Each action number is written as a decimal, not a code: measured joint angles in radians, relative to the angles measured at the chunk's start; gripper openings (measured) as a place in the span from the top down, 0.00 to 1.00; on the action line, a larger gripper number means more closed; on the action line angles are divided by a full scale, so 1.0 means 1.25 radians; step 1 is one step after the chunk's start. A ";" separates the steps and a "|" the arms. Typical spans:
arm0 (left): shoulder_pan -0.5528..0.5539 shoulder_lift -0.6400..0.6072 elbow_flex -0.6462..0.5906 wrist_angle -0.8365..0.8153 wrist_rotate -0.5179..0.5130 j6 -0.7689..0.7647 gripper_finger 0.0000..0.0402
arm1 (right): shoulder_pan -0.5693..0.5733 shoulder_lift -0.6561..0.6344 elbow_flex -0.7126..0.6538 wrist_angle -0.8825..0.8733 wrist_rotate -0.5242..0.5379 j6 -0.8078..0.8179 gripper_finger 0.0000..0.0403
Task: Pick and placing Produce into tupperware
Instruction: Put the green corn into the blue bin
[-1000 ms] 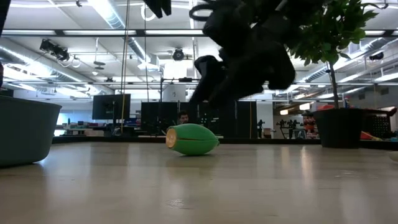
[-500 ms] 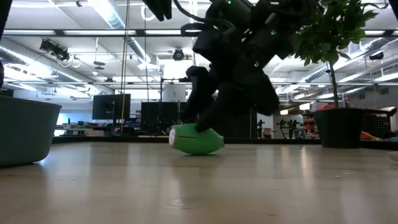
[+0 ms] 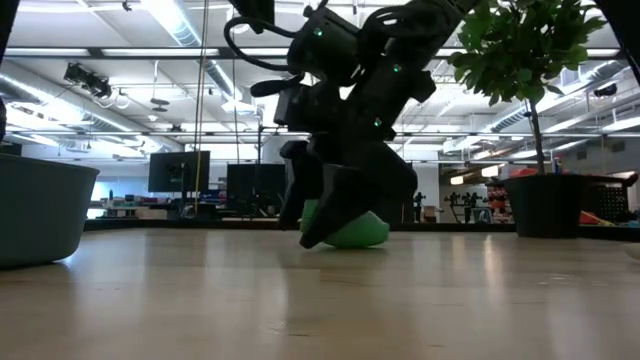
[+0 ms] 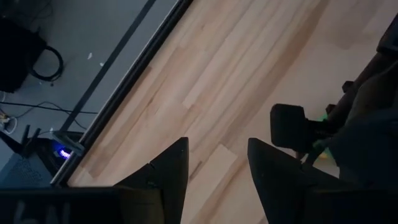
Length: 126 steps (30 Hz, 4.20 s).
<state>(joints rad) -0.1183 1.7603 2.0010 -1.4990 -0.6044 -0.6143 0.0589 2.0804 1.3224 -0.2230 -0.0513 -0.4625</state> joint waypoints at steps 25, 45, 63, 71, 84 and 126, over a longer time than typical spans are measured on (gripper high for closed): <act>-0.008 0.000 0.000 -0.002 0.044 -0.001 0.57 | -0.016 -0.089 0.010 -0.151 0.079 0.497 0.23; -0.008 0.000 0.000 -0.001 0.043 0.007 0.57 | -0.008 -0.119 0.011 -0.217 0.144 0.506 0.25; -0.008 0.000 0.000 -0.012 0.069 0.080 0.57 | 0.080 -0.343 -0.003 -0.322 -0.005 0.017 0.34; -0.008 0.000 0.000 -0.014 0.069 0.088 0.57 | 0.123 -0.254 -0.004 -0.310 0.040 -0.313 0.35; -0.008 0.000 0.000 -0.020 0.069 0.088 0.57 | 0.112 -0.174 -0.004 -0.273 0.204 -0.472 0.35; -0.008 0.000 0.000 -0.005 0.076 0.081 0.57 | 0.048 -0.051 -0.004 -0.229 0.206 -0.699 0.35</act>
<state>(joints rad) -0.1284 1.7602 2.0010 -1.5046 -0.5092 -0.5135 0.1194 2.0169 1.3174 -0.5087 0.2064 -1.3359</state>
